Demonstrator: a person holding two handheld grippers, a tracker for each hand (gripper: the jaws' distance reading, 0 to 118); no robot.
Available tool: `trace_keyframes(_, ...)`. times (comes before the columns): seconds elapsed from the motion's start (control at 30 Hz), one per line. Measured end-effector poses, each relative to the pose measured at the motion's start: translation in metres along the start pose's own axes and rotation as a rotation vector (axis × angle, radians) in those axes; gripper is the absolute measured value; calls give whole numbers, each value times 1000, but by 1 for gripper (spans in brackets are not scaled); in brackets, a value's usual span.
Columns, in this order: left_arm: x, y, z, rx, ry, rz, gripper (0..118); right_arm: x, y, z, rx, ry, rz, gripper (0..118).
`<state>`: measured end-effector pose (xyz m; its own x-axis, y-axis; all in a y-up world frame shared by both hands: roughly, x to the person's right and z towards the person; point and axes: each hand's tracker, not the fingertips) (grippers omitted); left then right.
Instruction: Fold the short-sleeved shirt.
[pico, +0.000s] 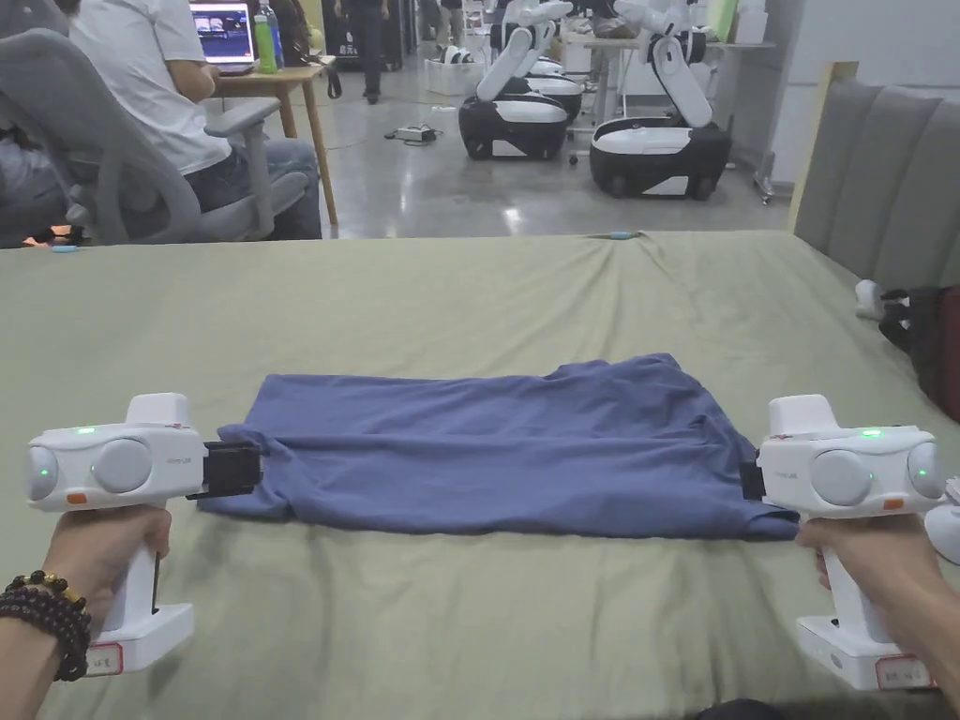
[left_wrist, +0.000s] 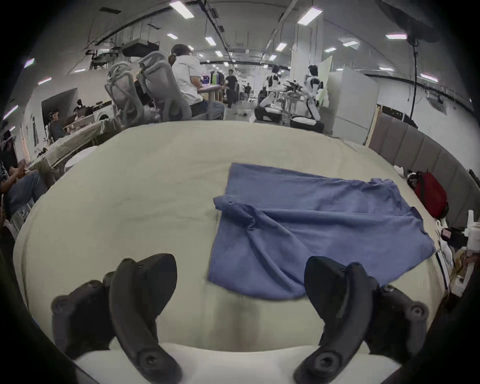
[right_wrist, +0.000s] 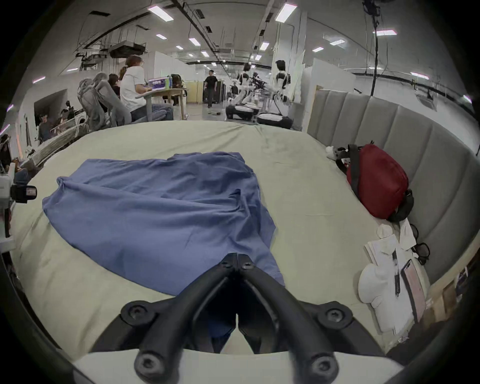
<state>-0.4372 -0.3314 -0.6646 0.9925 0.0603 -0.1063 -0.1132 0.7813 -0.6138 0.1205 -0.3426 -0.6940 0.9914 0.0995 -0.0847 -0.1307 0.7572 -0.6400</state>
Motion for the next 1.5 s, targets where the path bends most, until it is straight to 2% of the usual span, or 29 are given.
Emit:
trace_keyframes(0.2, -3, -2, -42, -106, 34, -14, 100, 0, 0, -24, -40, -1, -18, 0)
trace_keyframes(0.23, -4, -5, -48, -135, 33, -7, 97, -1, 0, -25, -42, 0, -19, 0)
trace_keyframes(0.33, -1, -14, -53, -175, 99, -3, 64, -2, 6, -30, -40, 2, -18, 0)
trace_keyframes(0.37, 1, -13, -47, -127, 96, -3, 41, -4, 9, -27, -39, 5, -18, 0)
trace_keyframes(0.4, 2, -11, -43, -128, 88, -2, 5, -3, 12, -28, -38, 10, -21, 1)
trace_keyframes(0.43, 2, -8, -39, -115, 78, -1, 5, -2, 16, -29, -33, 15, -27, 10)
trace_keyframes(0.47, 0, -5, -34, -104, -34, 41, 5, 0, 19, -32, -31, 26, -27, 33)
trace_keyframes(0.5, 1, -4, -32, -109, -43, 62, 5, 0, 20, -34, -36, 36, -20, 81)
trace_keyframes(0.53, 3, -4, -30, -113, -19, 37, 5, -1, 22, -40, -48, 36, -14, 110)
trace_keyframes(0.57, 5, -4, -29, -113, -19, 12, 5, 0, 21, -45, -51, 35, -13, 118)
trace_keyframes(0.6, 7, -5, -28, -109, -12, -7, 5, 1, 19, -50, -51, 34, -15, 114)
trace_keyframes(0.67, 6, -5, -27, -109, -16, 4, 5, 4, 16, -54, -34, 29, -44, 113)
trace_keyframes(0.73, 5, -7, -26, -110, -20, 8, 5, 11, 12, -68, -80, 23, -57, 114)
trace_keyframes(0.8, 4, -8, -25, -111, -15, 6, 5, 18, 3, -81, -168, -27, -75, 112)
trace_keyframes(0.87, 1, -10, -26, -114, -20, 11, 5, 22, -12, -92, -241, -18, -93, 102)
trace_keyframes(0.9, 1, -11, -24, -113, -23, 10, 5, 22, -17, -91, -222, 37, -149, 99)
trace_keyframes(0.93, 1, -11, -23, -110, -23, 7, 5, 21, -15, -83, -154, -9, -162, 94)
trace_keyframes(0.97, 0, -13, -22, -106, -23, 4, 5, 17, -12, -78, -183, -11, -136, 85)
trace_keyframes(1.0, 0, -13, -21, -103, -23, 3, 5, 13, -10, -73, -182, -6, -128, 68)
trace_keyframes(1.1, -1, -13, -16, -105, -35, 11, 5, 7, -7, -64, -177, 102, -72, 10)
trace_keyframes(1.13, -2, -13, -13, -104, -37, 14, 5, 5, -7, -63, -174, 139, -71, 10)
trace_keyframes(1.17, -2, -13, -9, -102, -36, 14, 5, 2, -4, -61, -195, 73, -46, 10)
trace_keyframes(1.23, -2, -13, 5, -89, -43, 15, 5, -1, -2, -51, -174, 63, -17, 10)
trace_keyframes(1.43, -2, -19, 58, -69, -76, 3, 5, 7, -2, -2, -146, 79, -36, 10)
trace_keyframes(1.5, 0, -29, 75, -84, -41, -28, 5, 10, -10, 15, -149, 82, 10, 10)
